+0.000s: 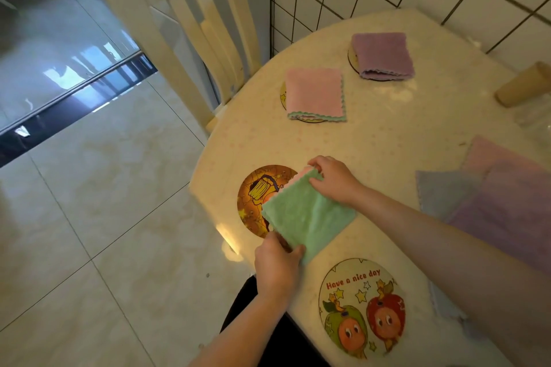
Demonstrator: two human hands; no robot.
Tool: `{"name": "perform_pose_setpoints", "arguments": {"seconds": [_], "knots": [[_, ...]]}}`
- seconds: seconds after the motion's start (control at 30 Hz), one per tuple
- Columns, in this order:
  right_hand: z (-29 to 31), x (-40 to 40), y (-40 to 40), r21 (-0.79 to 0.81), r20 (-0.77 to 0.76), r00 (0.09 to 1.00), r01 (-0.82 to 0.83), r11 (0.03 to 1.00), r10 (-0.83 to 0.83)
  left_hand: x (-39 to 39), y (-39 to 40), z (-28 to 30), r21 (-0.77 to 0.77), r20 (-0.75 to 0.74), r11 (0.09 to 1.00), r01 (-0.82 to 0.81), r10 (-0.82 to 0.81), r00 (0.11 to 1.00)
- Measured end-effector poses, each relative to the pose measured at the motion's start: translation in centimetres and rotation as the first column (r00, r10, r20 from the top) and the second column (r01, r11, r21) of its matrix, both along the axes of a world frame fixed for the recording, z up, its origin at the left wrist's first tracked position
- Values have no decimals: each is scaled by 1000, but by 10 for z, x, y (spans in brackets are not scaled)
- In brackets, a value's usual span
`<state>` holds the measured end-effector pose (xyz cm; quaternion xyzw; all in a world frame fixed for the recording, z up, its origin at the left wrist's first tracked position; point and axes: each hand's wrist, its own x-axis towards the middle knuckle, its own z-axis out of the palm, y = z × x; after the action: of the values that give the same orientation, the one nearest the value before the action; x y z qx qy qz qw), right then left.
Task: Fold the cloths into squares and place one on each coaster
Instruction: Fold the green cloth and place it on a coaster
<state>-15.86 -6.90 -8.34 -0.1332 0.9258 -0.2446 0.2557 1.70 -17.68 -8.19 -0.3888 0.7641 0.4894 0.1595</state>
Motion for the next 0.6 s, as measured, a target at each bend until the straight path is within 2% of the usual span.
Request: {"name": "perform_pose_setpoints", "arguments": {"seconds": [0.17, 0.3, 0.6], "knots": [[11, 1, -4, -16, 136, 989, 55, 998, -52, -5, 2, -1, -10, 82, 999, -43, 44, 996], [15, 2, 0, -44, 170, 982, 94, 995, -85, -8, 4, 1, 32, 110, 995, -90, 86, 990], [42, 5, 21, -234, 238, 956, 230, 945, -174, -2, -17, 20, 369, 59, 924, -97, 81, 995]]}}
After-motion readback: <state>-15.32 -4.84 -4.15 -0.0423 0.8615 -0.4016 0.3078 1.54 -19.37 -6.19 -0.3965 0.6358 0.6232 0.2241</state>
